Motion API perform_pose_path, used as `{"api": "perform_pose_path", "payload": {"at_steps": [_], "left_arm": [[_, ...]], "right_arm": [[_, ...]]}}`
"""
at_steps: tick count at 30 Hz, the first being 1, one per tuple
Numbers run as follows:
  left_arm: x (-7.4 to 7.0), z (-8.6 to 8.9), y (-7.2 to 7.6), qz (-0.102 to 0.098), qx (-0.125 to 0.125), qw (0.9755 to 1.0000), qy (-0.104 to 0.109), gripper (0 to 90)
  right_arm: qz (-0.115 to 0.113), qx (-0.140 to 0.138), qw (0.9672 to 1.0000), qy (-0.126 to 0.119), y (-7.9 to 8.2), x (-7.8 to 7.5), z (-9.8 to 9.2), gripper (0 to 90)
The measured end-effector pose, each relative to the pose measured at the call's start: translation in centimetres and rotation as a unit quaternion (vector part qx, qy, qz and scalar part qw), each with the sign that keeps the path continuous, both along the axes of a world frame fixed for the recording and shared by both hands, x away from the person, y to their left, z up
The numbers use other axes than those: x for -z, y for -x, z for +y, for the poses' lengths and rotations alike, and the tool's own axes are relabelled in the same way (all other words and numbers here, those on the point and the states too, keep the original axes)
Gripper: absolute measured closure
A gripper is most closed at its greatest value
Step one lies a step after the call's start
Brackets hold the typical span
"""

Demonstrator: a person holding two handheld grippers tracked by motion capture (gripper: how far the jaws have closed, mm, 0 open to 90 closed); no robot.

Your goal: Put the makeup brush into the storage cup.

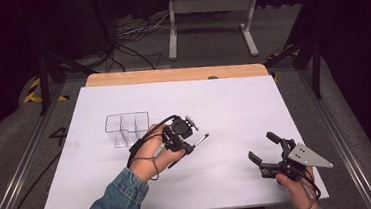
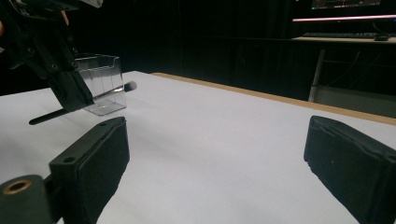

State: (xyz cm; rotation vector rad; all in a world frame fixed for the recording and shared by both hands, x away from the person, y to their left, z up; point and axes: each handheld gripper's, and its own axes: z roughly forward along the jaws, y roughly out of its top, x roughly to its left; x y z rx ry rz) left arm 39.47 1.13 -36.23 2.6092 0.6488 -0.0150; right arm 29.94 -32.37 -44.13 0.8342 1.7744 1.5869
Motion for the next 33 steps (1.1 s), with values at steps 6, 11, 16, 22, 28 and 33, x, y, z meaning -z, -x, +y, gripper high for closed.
{"api": "perform_pose_path", "payload": {"at_steps": [6,11,16,22,28,33], "left_arm": [[-1.0,1.1,0.3,-0.029,-0.001,0.9984,0.048,83.5],[-1.3,2.1,0.4,-0.038,0.001,0.9949,0.093,83.5],[-1.4,3.0,0.5,-0.055,-0.008,0.9898,0.131,83.5],[-0.8,3.9,0.5,-0.101,-0.004,0.9815,0.162,83.5],[-0.3,4.8,0.4,-0.112,-0.007,0.9726,0.203,83.5],[-0.1,5.8,0.4,-0.126,-0.012,0.9616,0.243,83.5]], "right_arm": [[0.002,0.001,1.0000,0.000,0.0,0.0,0.1,7.1],[0.002,0.001,1.0000,0.000,0.0,0.1,0.1,7.1],[0.003,-0.001,1.0000,-0.001,0.0,0.1,0.2,7.2],[0.003,-0.001,1.0000,-0.001,0.0,0.1,0.1,7.2],[0.002,-0.001,1.0000,0.000,0.0,0.1,0.1,7.2],[0.001,0.000,1.0000,0.001,0.0,0.1,0.2,7.2]]}}
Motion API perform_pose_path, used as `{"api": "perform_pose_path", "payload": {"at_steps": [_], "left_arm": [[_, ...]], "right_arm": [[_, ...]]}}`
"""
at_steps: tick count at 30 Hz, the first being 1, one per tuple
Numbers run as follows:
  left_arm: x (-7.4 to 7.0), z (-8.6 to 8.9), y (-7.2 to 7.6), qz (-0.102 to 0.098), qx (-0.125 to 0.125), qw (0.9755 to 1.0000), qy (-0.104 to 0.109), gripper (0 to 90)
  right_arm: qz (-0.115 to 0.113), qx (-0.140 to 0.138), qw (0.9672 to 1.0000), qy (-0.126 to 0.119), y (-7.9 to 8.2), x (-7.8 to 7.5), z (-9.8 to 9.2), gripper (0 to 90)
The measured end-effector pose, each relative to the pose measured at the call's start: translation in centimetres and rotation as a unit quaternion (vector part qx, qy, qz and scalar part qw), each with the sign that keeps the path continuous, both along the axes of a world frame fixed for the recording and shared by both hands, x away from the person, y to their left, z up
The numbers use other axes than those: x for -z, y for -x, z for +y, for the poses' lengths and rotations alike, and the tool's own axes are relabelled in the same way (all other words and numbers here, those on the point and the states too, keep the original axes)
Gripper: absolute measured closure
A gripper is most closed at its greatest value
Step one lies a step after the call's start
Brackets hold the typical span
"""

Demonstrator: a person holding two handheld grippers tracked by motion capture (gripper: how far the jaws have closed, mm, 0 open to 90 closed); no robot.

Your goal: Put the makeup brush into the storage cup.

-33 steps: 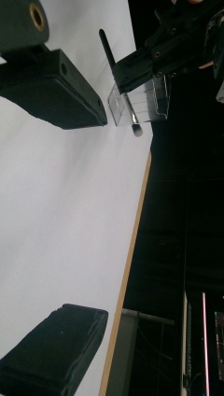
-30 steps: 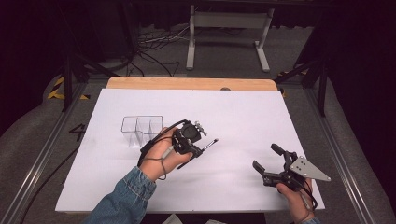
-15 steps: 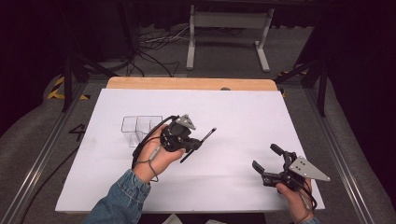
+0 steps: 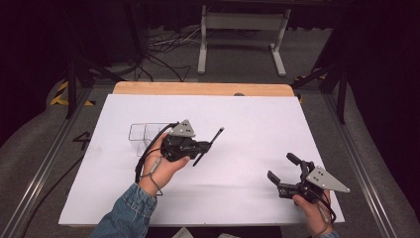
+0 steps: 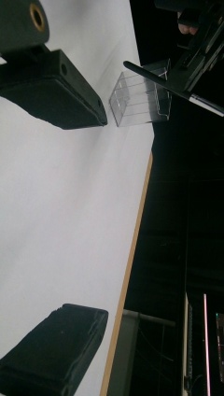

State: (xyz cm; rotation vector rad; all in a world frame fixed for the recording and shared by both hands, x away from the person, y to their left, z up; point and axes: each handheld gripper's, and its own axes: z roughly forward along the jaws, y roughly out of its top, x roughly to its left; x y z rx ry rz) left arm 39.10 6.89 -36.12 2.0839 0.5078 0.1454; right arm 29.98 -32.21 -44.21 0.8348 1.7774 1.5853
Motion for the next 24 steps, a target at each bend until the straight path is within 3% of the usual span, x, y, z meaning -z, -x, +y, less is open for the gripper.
{"api": "perform_pose_path", "payload": {"at_steps": [5,9,14,24], "left_arm": [[0.0,1.0,0.4,-0.021,-0.005,0.9991,0.037,83.5],[-0.1,1.5,0.6,-0.031,-0.005,0.9980,0.054,83.5],[0.0,2.2,0.6,-0.036,0.007,0.9943,0.100,83.4],[0.4,3.5,0.2,-0.058,-0.012,0.9904,0.124,83.5]], "right_arm": [[0.000,0.002,1.0000,-0.004,0.0,0.0,0.0,7.2],[0.000,0.002,1.0000,-0.003,0.0,0.0,0.0,7.2],[-0.001,0.005,1.0000,-0.002,0.0,0.0,0.1,7.1],[0.000,0.003,1.0000,0.000,0.0,0.1,0.1,7.0]]}}
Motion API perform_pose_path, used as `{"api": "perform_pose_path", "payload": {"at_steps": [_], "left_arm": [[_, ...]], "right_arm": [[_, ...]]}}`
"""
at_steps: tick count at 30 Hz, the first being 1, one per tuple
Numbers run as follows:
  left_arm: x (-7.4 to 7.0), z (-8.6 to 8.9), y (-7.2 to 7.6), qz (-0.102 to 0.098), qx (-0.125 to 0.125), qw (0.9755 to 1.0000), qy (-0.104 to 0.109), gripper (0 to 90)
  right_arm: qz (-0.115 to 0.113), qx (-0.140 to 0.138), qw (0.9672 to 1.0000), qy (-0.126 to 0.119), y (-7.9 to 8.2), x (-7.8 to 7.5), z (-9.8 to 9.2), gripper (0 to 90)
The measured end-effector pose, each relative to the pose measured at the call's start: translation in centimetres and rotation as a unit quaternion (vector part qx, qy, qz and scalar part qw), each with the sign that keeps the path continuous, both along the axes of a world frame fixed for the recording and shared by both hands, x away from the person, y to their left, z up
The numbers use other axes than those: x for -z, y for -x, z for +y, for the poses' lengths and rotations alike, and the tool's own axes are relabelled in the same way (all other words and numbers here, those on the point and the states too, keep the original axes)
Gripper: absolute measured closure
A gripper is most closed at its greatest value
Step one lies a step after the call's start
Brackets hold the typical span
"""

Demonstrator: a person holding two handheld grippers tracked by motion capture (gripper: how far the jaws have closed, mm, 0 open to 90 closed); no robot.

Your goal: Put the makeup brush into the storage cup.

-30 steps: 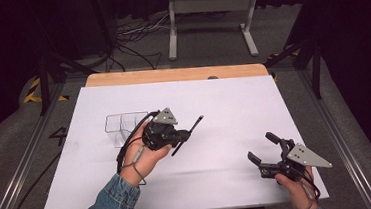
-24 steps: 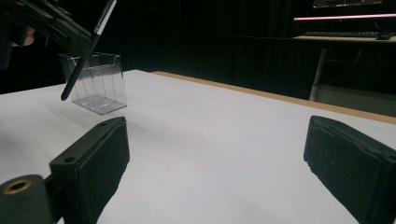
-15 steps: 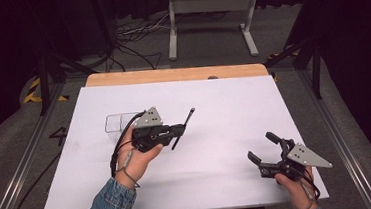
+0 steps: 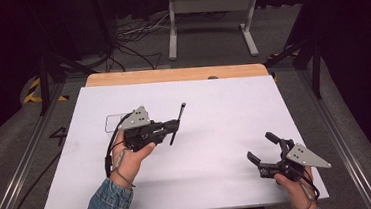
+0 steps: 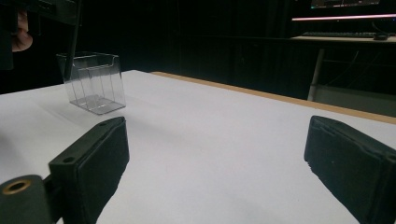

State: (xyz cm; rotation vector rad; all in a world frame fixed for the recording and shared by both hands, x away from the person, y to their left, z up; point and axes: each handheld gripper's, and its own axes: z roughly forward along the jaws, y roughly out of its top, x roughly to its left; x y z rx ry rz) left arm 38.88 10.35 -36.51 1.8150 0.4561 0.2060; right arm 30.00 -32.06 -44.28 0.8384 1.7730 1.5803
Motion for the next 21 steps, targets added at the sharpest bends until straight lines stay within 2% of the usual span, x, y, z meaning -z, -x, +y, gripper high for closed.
{"api": "perform_pose_path", "payload": {"at_steps": [1,2,3,8,11,14,17,21], "left_arm": [[0.0,0.1,-0.1,-0.007,0.000,1.0000,-0.001,83.5],[0.0,0.2,-0.1,-0.003,-0.004,1.0000,0.004,83.4],[-0.1,0.4,-0.2,-0.010,-0.005,0.9999,0.001,83.5],[-0.2,1.4,-0.5,-0.013,-0.018,0.9997,0.013,83.5],[-0.3,2.0,-0.8,-0.021,-0.026,0.9994,0.012,83.5],[-0.4,2.6,-1.0,-0.015,-0.035,0.9991,0.016,83.4],[-0.5,3.2,-1.3,-0.020,-0.045,0.9987,0.014,83.4],[-0.7,4.0,-1.6,-0.021,-0.059,0.9978,0.022,83.4]], "right_arm": [[0.000,0.000,1.0000,0.000,0.0,0.0,0.0,7.0],[0.000,0.000,1.0000,0.000,0.0,0.0,0.0,6.9],[0.000,0.000,1.0000,0.000,0.0,0.0,0.0,6.9],[0.000,-0.001,1.0000,0.000,0.0,0.0,0.0,7.0],[0.000,-0.001,1.0000,0.001,0.0,0.0,0.0,6.9],[0.000,-0.001,1.0000,0.001,0.0,0.0,0.0,6.9],[0.000,-0.002,1.0000,0.001,0.0,0.0,0.0,7.0],[0.002,-0.002,1.0000,0.002,0.0,0.1,0.0,6.9]]}}
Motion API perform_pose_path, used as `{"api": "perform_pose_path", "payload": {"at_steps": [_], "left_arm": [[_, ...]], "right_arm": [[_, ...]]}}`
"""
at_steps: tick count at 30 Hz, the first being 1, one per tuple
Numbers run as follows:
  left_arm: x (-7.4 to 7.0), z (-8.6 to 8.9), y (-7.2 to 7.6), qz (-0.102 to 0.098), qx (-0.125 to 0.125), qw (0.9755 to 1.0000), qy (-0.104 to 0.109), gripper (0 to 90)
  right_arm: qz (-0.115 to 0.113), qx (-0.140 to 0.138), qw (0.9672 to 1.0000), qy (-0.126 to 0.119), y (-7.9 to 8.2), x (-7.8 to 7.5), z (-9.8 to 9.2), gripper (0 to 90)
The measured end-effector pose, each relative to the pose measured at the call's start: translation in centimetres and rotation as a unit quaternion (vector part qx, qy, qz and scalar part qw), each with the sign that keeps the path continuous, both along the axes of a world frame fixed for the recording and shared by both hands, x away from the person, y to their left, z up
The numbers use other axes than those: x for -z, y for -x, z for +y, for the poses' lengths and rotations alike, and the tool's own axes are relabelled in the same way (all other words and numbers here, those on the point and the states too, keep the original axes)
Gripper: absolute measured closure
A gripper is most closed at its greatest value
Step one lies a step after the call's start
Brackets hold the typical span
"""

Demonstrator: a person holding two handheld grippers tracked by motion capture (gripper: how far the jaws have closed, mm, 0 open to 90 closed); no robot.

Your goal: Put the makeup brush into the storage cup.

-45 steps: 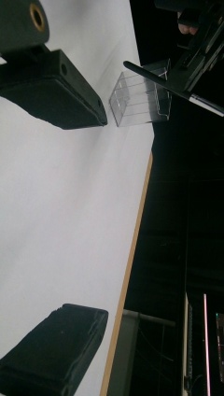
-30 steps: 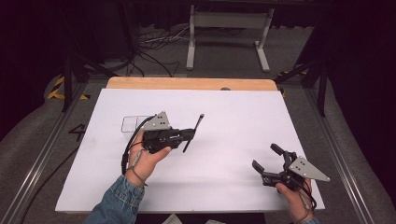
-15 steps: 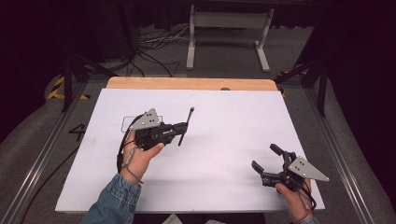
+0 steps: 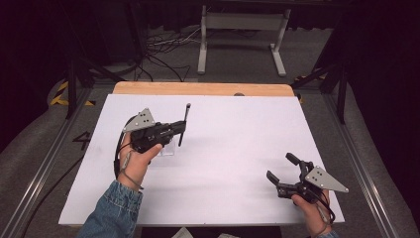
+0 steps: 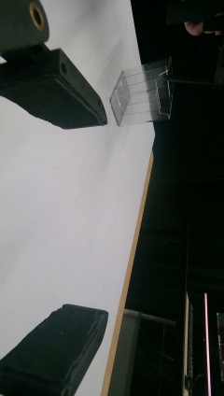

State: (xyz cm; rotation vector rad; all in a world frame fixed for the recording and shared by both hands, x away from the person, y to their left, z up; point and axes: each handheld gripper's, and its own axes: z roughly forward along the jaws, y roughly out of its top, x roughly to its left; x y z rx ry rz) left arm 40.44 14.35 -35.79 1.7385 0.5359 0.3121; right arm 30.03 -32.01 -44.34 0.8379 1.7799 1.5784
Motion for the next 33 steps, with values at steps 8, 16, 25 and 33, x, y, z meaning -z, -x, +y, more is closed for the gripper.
{"api": "perform_pose_path", "payload": {"at_steps": [8,16,25,33], "left_arm": [[-0.2,1.3,-0.5,-0.005,-0.030,0.9995,0.003,83.5],[-0.3,2.5,-0.6,-0.013,-0.055,0.9984,0.000,83.5],[-0.4,4.0,-0.5,-0.018,-0.081,0.9965,0.009,83.4],[-0.2,4.9,-0.5,-0.016,-0.116,0.9930,0.010,83.4]], "right_arm": [[0.001,-0.002,1.0000,-0.001,0.0,0.1,0.0,7.0],[0.002,-0.004,1.0000,-0.001,-0.1,0.1,0.0,7.0],[0.003,-0.004,1.0000,-0.003,-0.1,0.1,0.1,7.0],[0.003,-0.004,1.0000,-0.001,-0.1,0.1,0.1,7.0]]}}
